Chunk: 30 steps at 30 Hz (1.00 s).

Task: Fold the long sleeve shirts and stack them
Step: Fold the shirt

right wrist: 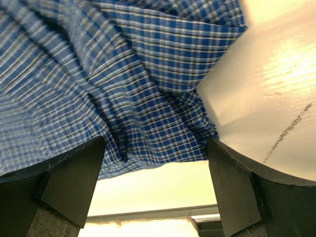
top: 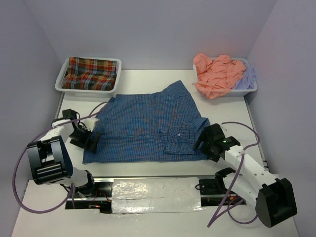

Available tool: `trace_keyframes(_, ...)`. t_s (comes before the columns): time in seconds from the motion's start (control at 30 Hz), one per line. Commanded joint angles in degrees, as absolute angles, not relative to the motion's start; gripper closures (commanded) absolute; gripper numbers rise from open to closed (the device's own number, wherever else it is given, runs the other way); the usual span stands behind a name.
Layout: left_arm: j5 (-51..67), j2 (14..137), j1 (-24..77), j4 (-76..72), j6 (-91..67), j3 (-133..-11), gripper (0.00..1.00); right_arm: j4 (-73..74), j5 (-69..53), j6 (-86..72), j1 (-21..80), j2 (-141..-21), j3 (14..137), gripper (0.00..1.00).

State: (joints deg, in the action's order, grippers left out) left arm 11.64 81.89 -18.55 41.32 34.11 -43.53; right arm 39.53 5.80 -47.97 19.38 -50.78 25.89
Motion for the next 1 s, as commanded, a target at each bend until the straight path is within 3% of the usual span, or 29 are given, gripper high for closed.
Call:
trace_keyframes(0.0, 17.66, 83.31, -18.98, 40.08, 36.74, -43.24, 0.01, 38.15, 9.31, -51.59, 18.98, -53.25, 26.28, 0.10)
trace_keyframes(0.13, 16.97, 84.64, -18.98, 37.71, 37.96, -40.96, 0.07, 31.93, 5.90, -51.59, 18.55, -55.98, 23.74, 0.18)
trace_keyframes(0.2, 16.96, 84.55, -19.16, 37.53, 39.45, -39.03, 0.19, 29.55, 3.61, -51.68, 18.54, -56.69, 22.68, 0.31)
trace_keyframes(0.23, 16.96, 84.29, -19.42, 37.79, 39.98, -38.24, 0.26, 28.84, 2.65, -51.59, 18.46, -57.12, 22.41, 0.38)
trace_keyframes(0.27, 16.70, 83.42, -19.68, 37.71, 40.25, -37.97, 0.39, 28.48, 0.64, -51.24, 18.46, -57.22, 22.24, 0.53)
trace_keyframes(0.33, 17.14, 82.01, -20.21, 38.14, 41.21, -37.53, 0.51, 28.82, 0.26, -51.06, 18.54, -56.35, 22.24, 0.70)
trace_keyframes(0.37, 17.49, 80.52, -20.21, 38.49, 41.66, -37.53, 0.64, 29.26, 0.35, -50.89, 18.46, -55.73, 22.24, 0.93)
trace_keyframes(0.4, 18.10, 79.72, -20.13, 38.93, 42.70, -37.53, 0.72, 30.05, 0.26, -51.06, 18.37, -54.85, 22.24, 1.00)
trace_keyframes(0.43, 19.32, 79.11, -20.13, 40.15, 43.41, -37.79, 0.82, 32.41, 0.52, -51.15, 18.37, -52.67, 22.32, 1.00)
trace_keyframes(0.47, 19.77, 77.80, -20.21, 40.77, 43.77, -37.88, 1.00, 33.74, 0.79, -51.33, 18.54, -51.34, 22.41, 1.00)
trace_keyframes(0.9, 17.06, 57.22, -20.22, 60.38, 55.98, -38.32, 1.00, 62.99, 3.43, -59.50, 20.30, -16.54, 31.01, 1.00)
trace_keyframes(0.97, 15.91, 56.25, -20.22, 60.82, 55.99, -38.50, 0.92, 64.86, 3.17, -58.98, 20.30, -15.47, 31.81, 1.00)
